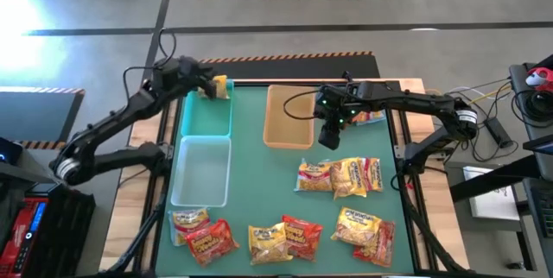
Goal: Sort Maruchan noodles
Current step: Put the blue noodle pack into the orange bin
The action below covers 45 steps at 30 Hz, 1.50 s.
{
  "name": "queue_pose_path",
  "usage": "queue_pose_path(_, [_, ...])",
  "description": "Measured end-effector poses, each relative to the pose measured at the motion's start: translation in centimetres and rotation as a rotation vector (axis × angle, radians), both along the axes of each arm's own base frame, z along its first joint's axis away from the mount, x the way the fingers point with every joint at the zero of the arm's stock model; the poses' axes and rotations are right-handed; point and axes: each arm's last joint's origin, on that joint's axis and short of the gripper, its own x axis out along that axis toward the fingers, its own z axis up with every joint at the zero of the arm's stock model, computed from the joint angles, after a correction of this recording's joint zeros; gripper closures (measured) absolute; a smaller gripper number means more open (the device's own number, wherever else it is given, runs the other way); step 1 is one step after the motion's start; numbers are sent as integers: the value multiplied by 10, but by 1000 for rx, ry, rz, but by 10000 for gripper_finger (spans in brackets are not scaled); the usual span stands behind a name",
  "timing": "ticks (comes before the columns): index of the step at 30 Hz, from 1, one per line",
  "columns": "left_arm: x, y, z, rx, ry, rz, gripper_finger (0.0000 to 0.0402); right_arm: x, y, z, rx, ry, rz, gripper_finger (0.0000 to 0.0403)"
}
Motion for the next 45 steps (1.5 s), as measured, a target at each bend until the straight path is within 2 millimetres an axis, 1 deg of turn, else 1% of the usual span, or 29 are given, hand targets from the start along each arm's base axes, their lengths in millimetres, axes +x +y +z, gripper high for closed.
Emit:
queue_pose_path(3, [12, -21, 6, -11, -56, -142, 319, 0, 1, -1, 13, 7, -23, 266])
queue_pose_path(6, [29, -44, 8, -23, -76, -283, 319, -1, 2, -5, 36, 25, -62, 266])
queue_pose_path(8, [41, -60, 7, -29, -80, -342, 319, -2, 4, -7, 54, 50, -86, 266])
queue_pose_path(13, [61, -91, 2, -105, -103, -358, 319, -5, 19, -20, 94, 118, -86, 266])
queue_pose_path(18, [79, -113, -8, -296, -163, -388, 319, -9, 34, -41, 110, 194, -59, 266])
queue_pose_path(21, [91, -123, -17, -375, -163, -394, 319, -10, 44, -52, 114, 212, -37, 266])
queue_pose_path(25, [104, -134, -30, -445, -151, -363, 319, -7, 59, -68, 111, 171, -1, 266])
queue_pose_path(29, [116, -144, -37, -486, -179, -385, 319, -3, 73, -82, 142, 95, 55, 266])
queue_pose_path(32, [122, -150, -39, -506, -203, -404, 319, -2, 80, -91, 143, 59, 81, 266])
queue_pose_path(35, [126, -154, -44, -535, -201, -402, 319, -2, 83, -101, 138, 17, 96, 266])
queue_pose_path(41, [132, -166, -53, -627, -197, -395, 319, 0, 84, -114, 128, -89, 108, 266])
queue_pose_path(45, [137, -176, -60, -680, -210, -406, 319, 3, 83, -120, 112, -186, 129, 266])
